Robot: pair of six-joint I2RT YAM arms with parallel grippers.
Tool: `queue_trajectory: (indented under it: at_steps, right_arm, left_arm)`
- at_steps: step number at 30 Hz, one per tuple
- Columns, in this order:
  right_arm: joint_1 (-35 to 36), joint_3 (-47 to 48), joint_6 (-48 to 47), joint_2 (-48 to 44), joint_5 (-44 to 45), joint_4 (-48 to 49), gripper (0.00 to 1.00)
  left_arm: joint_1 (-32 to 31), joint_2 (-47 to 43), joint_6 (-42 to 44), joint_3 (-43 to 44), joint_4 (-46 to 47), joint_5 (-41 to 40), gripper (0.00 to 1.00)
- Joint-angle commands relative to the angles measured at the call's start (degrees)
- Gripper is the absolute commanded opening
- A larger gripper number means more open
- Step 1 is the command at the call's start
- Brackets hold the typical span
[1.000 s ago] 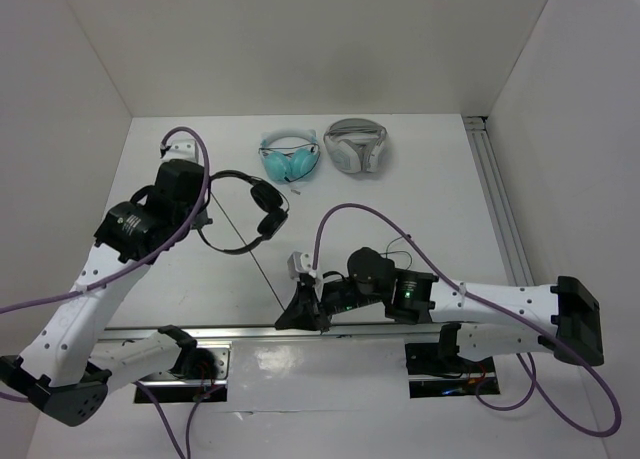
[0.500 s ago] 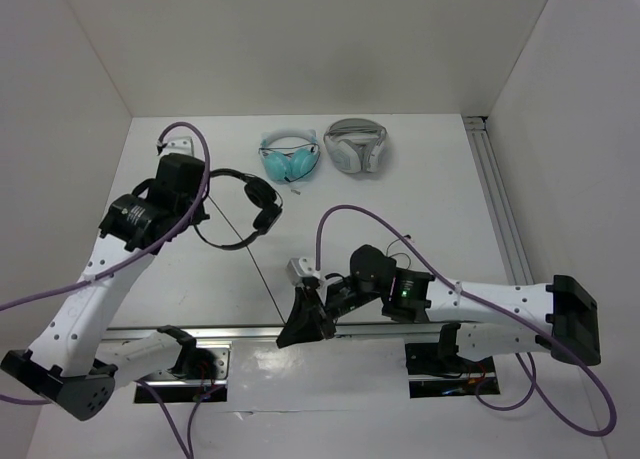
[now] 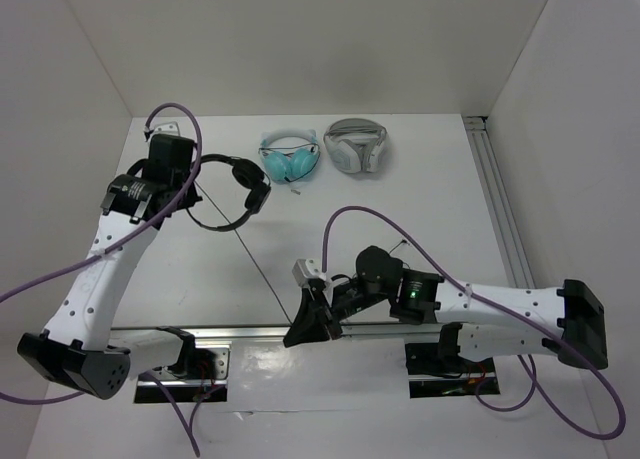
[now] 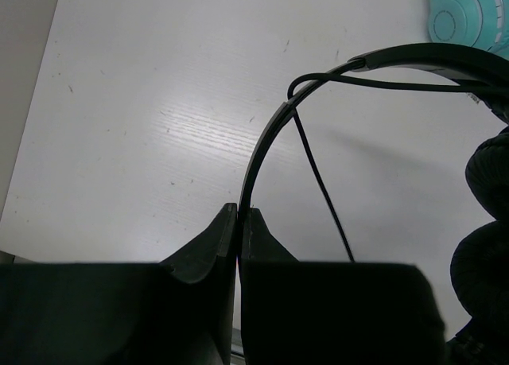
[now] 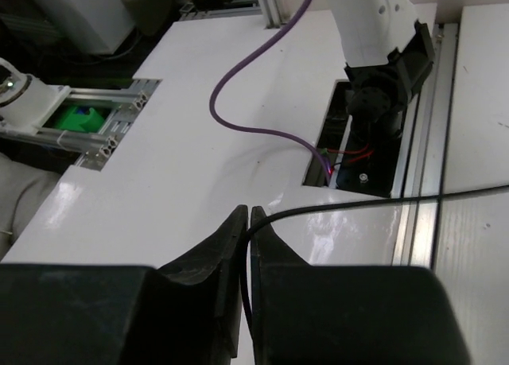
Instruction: Wrap the headphones
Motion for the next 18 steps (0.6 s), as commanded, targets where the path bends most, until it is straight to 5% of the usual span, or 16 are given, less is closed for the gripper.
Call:
queue_trajectory:
  at_steps: [1, 3, 11, 18]
  right_arm:
    - [-0.1, 1.8, -3.0, -2.2, 4.4, -6.0, 0.09]
    - [-0.1, 1.8, -3.6, -2.7, 5.9, -7.6, 0.0]
    - [-0.1, 5.1, -7.7, -7.7, 30.9, -16.9, 0.0]
    - [-0.1, 15.4, -12.8, -11.1, 36.9, -25.2, 0.0]
  left_arm:
    - [0.4, 0.2, 0.4, 2.6, 3.8, 0.0, 0.0]
    - [0.4, 0.2, 0.4, 2.1, 4.3, 0.0, 0.0]
    - [0.4, -1.2, 3.0, -1.4, 6.6, 5.0, 0.0]
    - [-1.4, -2.4, 3.1, -5.1, 7.1, 4.5, 0.0]
